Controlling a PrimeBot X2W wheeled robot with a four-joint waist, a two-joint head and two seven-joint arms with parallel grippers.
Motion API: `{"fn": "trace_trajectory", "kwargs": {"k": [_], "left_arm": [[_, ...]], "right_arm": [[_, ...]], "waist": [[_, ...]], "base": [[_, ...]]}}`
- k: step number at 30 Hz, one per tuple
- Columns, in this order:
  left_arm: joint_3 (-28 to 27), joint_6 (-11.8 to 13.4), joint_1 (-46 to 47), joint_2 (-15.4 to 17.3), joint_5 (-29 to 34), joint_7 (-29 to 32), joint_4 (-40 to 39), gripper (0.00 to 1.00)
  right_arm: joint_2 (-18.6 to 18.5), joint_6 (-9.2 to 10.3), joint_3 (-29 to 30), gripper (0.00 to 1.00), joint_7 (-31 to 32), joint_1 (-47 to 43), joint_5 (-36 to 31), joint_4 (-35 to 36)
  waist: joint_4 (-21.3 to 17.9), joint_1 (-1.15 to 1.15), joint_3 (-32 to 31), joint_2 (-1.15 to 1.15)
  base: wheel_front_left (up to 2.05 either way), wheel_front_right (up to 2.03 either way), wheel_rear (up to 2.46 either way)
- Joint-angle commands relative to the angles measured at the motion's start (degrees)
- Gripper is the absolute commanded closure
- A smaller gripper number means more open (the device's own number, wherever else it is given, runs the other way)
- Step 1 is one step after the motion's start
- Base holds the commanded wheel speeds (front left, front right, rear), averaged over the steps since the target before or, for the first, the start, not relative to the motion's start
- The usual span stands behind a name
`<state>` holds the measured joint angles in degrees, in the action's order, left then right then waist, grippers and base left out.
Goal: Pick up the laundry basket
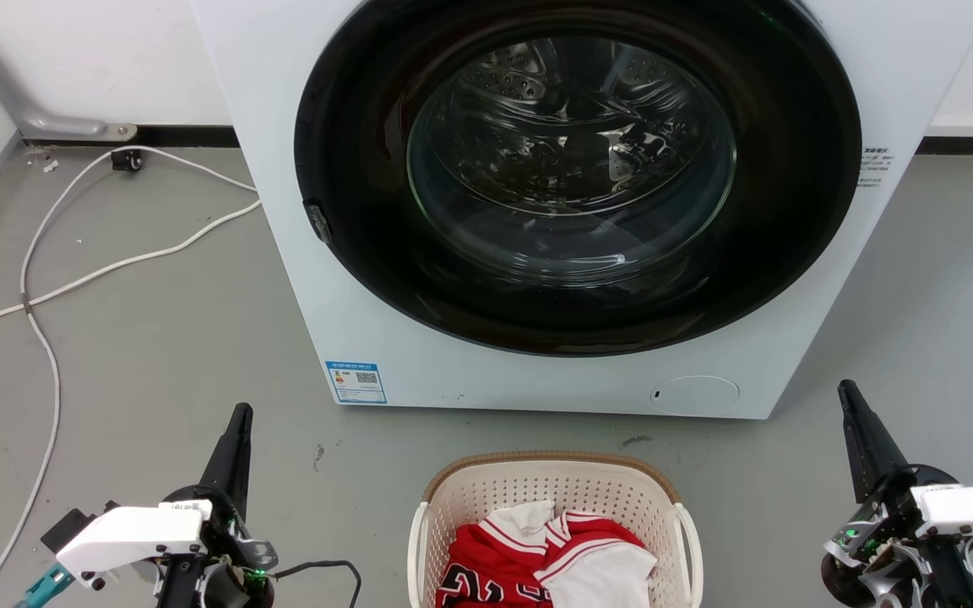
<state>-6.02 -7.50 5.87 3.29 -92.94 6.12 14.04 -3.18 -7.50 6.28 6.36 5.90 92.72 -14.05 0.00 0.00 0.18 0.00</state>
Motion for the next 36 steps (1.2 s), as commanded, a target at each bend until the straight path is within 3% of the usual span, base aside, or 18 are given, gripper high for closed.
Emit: {"fn": "trace_trajectory", "kwargs": {"k": [1,17,18,36], "left_arm": [[-0.17,-0.11,0.61,-0.01,0.17,0.11,0.07,1.00],[-0.30,-0.11,0.63,-0.11,0.34,0.27,0.08,1.00],[-0.12,0.00,0.00,-0.07,0.04,0.01,0.00,0.00],[0.57,0.01,-2.49,-0.40,2.39,-4.08,-0.52,0.00]], "right_arm": [[0.20,0.02,0.09,1.00,0.20,0.61,-0.27,-0.07],[0.23,0.02,0.15,1.00,0.23,0.62,-0.35,-0.07],[0.04,0.00,0.06,0.00,0.07,0.00,-0.02,0.00],[0.22,0.01,-1.27,0.00,-4.08,-2.45,-2.37,0.03]], "waist": [[0.00,0.00,0.00,0.00],[0.00,0.00,0.00,0.00],[0.00,0.00,0.00,0.00],[-0.06,0.00,0.13,0.00]], "base": [[0.00,0.00,0.00],[0.00,0.00,0.00],[0.00,0.00,0.00],[0.00,0.00,0.00]]}}
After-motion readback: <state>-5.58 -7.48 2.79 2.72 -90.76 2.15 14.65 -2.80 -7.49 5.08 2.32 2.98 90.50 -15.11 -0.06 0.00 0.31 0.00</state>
